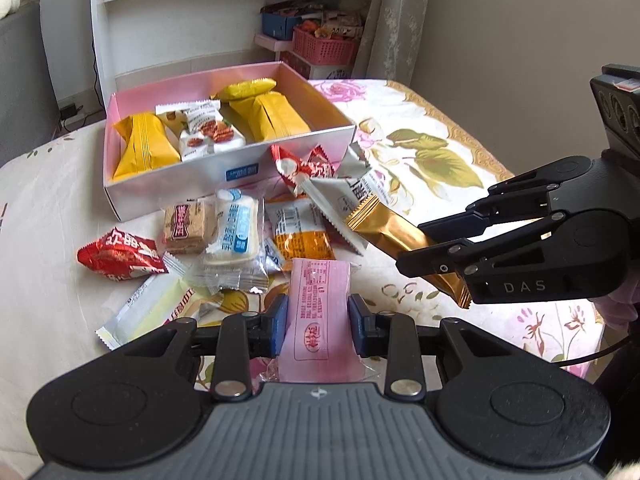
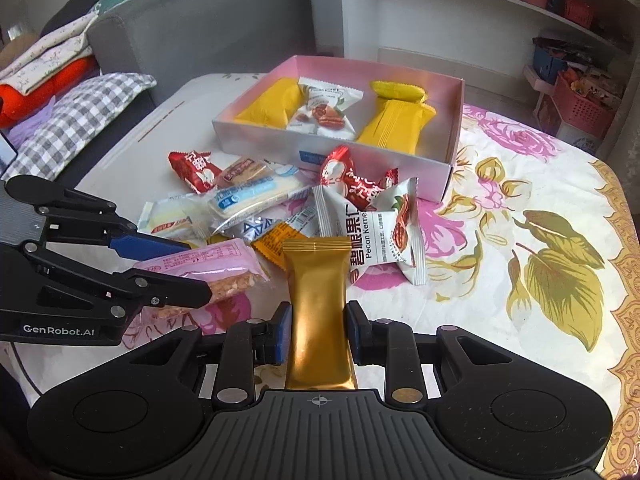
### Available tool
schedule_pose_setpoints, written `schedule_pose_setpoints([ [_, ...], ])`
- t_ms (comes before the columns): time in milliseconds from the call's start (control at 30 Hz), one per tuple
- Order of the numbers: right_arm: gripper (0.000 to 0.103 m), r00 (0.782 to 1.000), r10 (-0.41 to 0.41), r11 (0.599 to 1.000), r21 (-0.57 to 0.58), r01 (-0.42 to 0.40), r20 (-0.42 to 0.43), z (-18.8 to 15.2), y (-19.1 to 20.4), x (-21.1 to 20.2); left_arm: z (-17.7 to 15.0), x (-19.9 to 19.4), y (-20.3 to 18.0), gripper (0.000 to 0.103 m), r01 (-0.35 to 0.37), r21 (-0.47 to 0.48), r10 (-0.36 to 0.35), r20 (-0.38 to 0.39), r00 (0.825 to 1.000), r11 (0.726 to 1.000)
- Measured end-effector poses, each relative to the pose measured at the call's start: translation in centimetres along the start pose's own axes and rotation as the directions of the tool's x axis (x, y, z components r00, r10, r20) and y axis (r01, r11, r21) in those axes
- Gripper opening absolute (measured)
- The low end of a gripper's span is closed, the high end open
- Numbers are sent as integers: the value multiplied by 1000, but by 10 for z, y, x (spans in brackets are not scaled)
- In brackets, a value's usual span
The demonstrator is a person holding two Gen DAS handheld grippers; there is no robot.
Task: Organize snacks
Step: 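Carry the pink wrapper and gold bar into the box and open both tools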
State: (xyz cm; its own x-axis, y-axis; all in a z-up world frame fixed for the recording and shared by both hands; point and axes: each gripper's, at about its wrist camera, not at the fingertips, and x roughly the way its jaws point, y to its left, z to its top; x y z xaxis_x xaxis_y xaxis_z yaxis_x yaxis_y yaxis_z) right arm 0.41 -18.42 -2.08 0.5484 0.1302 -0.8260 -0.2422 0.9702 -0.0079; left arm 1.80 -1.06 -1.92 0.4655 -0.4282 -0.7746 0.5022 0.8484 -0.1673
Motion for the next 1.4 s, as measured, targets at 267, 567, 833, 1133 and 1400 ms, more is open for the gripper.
schedule_pose_setpoints([
  [267,27,999,3,999,43,-6,52,12,-7,-11,9,-13,-1,29,1,-17,1,66,998,1000],
  [567,27,992,15,984,175,-37,127,45,-28,-9,33,-18,16,29,-60,-107,76,158,984,992],
  [833,27,983,32,952,293,-85,181,80,-37,20,63,8,52,29,-97,-277,153,186,971,956],
  [1133,27,978,47,918,376,-122,202,102,-49,60,88,58,73,29,-177,-290,220,126,967,940],
  [1400,27,974,76,901,404,-159,213,116,-58,90,93,75,92,29,-161,-327,215,138,967,931],
])
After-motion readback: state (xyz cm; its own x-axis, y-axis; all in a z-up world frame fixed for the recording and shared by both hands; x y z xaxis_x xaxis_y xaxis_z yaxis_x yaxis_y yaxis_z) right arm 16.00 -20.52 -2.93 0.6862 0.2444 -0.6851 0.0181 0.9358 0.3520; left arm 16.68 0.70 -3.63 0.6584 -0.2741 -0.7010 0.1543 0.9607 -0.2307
